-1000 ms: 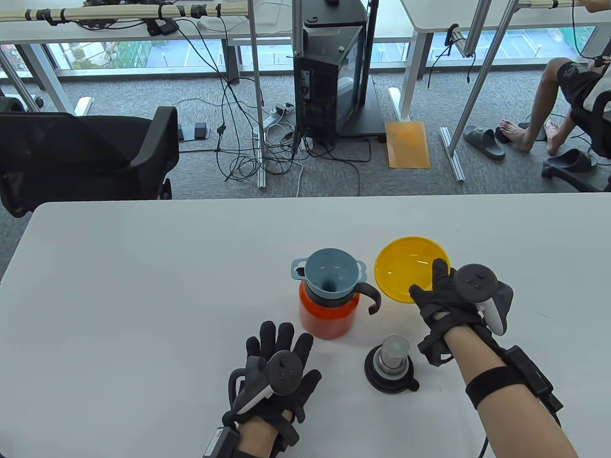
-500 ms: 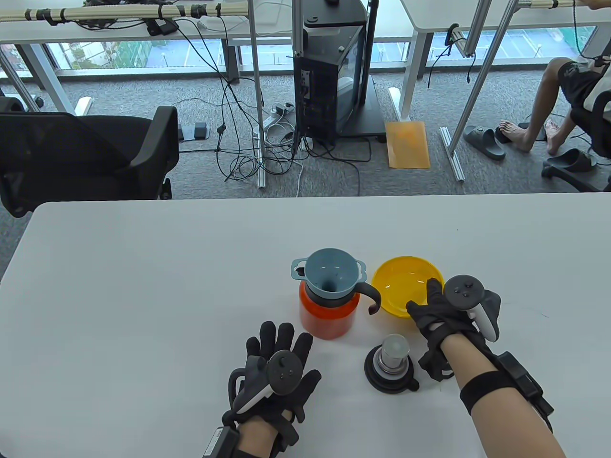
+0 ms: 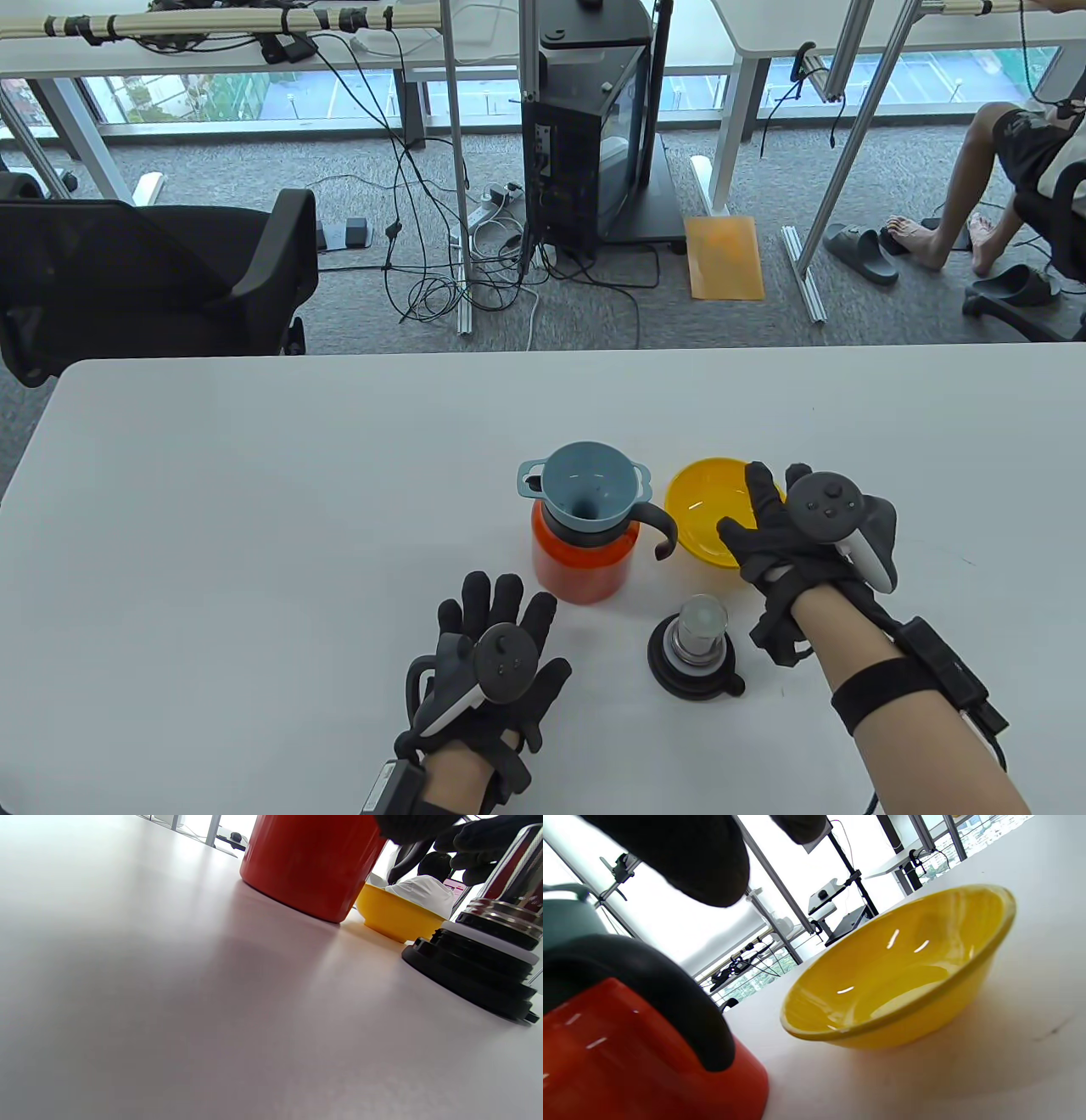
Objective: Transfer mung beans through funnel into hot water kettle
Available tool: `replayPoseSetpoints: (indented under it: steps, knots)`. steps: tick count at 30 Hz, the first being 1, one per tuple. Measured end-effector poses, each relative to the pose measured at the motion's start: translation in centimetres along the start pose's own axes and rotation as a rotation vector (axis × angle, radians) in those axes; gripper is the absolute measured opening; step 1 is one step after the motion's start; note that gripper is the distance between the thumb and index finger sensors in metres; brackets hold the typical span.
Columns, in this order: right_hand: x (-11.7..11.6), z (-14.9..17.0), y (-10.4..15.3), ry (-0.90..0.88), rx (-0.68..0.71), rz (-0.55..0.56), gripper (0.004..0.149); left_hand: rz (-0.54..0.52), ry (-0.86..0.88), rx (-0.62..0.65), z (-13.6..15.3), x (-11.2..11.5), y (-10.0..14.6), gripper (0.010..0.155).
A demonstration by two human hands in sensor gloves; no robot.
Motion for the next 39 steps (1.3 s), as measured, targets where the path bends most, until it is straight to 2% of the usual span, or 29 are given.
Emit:
replayPoseSetpoints:
  steps: [3, 7, 16, 24, 30, 34, 39]
  knots:
    - [0.9, -3.1, -0.4, 0.004, 0.083, -0.019, 0.08, 0.0, 0.002, 0.001, 0.0, 0.0, 0.0, 0.079]
    - [1.1, -6.3, -0.6, 0.045, 0.172, -0.061, 0.086, 0.0, 0.003, 0.004, 0.0, 0.0, 0.0, 0.079]
    - [-1.4, -10.6, -1.3, 0.082, 0.329, -0.073, 0.079, -0.001, 0.002, 0.01, -0.1, 0.0, 0.0, 0.079]
    - [-3.1, -12.4, -2.0, 0.122, 0.401, -0.025, 0.057, 0.003, 0.005, 0.013, -0.1, 0.1, 0.0, 0.079]
    - [-3.9, -12.4, -2.7, 0.114, 0.38, -0.052, 0.044, 0.006, 0.008, 0.013, -0.1, 0.1, 0.0, 0.08]
    - [-3.7, -12.1, -2.8, 0.07, 0.386, -0.042, 0.04, 0.01, 0.007, 0.015, -0.2, 0.1, 0.0, 0.08]
    - [-1.8, -12.0, -2.4, -0.004, 0.403, 0.038, 0.042, 0.012, 0.01, 0.014, -0.2, 0.1, 0.0, 0.08]
Point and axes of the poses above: the tracker on the back of each hand, its own z axis roughly to the little-finger side, its own y axis roughly from the fingertips to the wrist, x = y × z, the point moved 1 cm from there along -y, roughly from the wrist to the fingertips, and after that the axes turned 10 degrees about x, right-handed, at the moved point
